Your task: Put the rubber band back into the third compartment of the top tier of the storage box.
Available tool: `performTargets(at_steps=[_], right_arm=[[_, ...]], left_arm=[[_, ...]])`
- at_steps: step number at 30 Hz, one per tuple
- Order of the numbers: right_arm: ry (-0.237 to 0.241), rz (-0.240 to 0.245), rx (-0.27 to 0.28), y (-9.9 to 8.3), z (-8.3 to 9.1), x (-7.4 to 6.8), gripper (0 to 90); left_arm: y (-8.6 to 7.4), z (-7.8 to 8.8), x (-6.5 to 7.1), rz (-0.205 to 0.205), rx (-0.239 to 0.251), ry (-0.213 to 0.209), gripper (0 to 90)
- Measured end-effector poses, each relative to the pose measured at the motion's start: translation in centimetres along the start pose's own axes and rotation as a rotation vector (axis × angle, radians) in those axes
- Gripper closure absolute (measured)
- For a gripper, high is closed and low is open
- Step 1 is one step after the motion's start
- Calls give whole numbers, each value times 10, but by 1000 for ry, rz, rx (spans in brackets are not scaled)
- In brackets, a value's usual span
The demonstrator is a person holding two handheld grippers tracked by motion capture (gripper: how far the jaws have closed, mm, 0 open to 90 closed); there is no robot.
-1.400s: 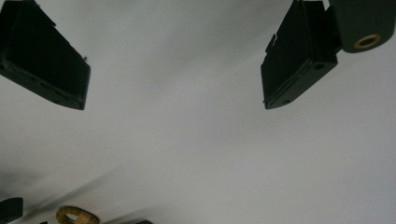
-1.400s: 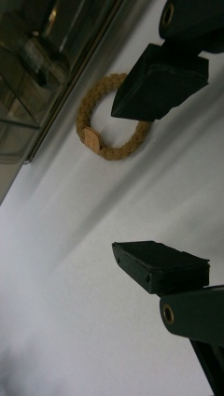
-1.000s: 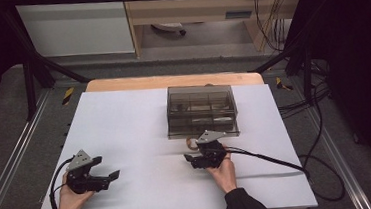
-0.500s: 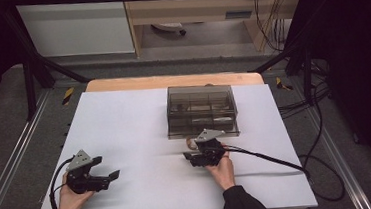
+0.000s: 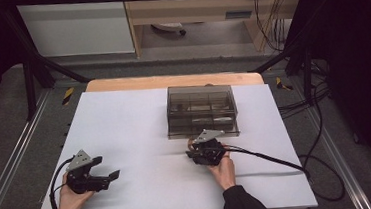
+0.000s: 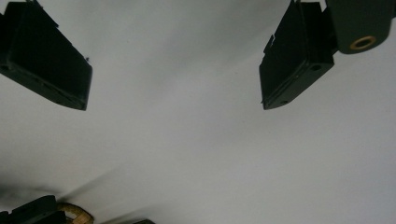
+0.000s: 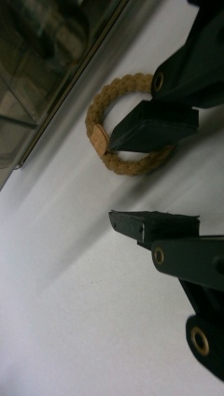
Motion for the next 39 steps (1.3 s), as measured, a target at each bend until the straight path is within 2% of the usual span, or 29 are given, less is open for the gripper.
performTargets(at_steps=[5,14,35,39], right_arm=[[2,-9,-8,-1,1,-1,689],[-8,-10,-19,-2,2,0,781],[-15,-14,-23,-2,2,1,843],[-11,-14,-9,-1,5,-1,846]], left_arm=[[0,0,0,2,2,0,91],[0,0,0,3,2,2,93],[0,0,-1,7,-1,6,95],[0,0,-1,6,-1,5,95]])
Point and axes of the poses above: each handheld gripper's, and its own axes: z roughly backward along the jaws, y roughly out of its top, x roughly to its right, the point moved 8 cm from there along -z, roughly forward along the jaws, and after that the axes turned 10 degrees about -x, right-handed, at the moved point
